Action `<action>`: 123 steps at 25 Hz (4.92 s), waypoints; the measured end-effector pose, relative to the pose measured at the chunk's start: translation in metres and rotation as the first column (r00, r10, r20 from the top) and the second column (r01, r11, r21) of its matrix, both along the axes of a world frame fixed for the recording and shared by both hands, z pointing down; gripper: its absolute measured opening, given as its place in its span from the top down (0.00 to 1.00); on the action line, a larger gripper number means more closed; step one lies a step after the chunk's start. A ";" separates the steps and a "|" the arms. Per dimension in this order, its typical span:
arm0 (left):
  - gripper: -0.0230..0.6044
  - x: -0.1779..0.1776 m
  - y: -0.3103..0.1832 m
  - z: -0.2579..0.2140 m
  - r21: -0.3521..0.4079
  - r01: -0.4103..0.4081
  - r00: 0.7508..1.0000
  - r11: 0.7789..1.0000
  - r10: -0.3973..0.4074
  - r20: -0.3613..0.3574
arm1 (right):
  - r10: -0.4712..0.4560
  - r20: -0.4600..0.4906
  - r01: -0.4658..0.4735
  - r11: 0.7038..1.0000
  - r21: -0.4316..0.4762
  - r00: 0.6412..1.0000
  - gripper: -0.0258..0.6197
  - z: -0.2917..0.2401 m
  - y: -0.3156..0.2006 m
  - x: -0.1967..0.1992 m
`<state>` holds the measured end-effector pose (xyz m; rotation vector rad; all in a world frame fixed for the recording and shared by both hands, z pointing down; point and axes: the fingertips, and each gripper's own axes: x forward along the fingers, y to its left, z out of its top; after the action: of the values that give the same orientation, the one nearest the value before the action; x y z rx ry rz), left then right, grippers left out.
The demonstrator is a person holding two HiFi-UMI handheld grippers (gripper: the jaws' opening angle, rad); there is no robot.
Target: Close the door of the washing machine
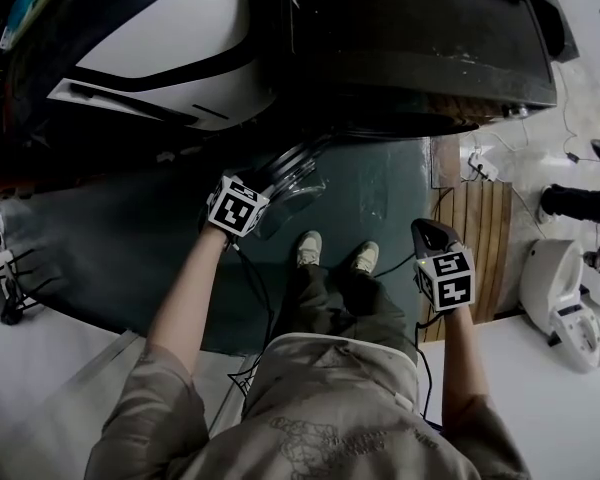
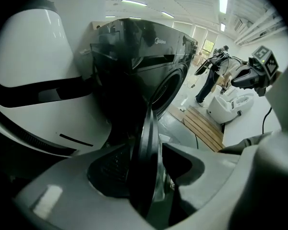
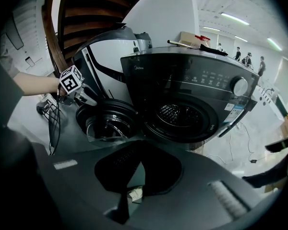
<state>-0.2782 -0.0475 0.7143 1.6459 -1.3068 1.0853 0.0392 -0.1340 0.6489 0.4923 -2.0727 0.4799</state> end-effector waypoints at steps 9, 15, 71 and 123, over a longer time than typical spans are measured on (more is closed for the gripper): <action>0.66 -0.003 0.004 0.014 -0.040 -0.014 0.998 0.999 0.011 -0.057 | -0.004 -0.003 0.004 0.999 -0.032 1.000 0.92 0.009 0.016 -0.014; 0.66 0.003 0.010 0.008 -0.052 0.039 0.997 0.998 -0.043 -0.069 | -0.006 0.013 0.007 0.999 -0.037 1.000 0.92 0.005 0.022 -0.024; 0.62 0.220 -0.172 0.021 -0.309 0.878 0.077 0.366 -0.744 -0.664 | 0.364 0.013 -0.362 0.929 -0.079 0.931 0.92 0.019 0.007 0.173; 0.62 0.184 -0.166 -0.179 0.228 0.571 0.698 0.788 -0.320 -0.641 | 0.385 0.240 -0.429 0.886 0.175 0.891 0.92 -0.168 -0.003 0.116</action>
<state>-0.0939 -0.2138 0.5357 1.6160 -1.4625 -0.0318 0.1553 -0.1375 0.4809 1.0710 -2.2303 0.5608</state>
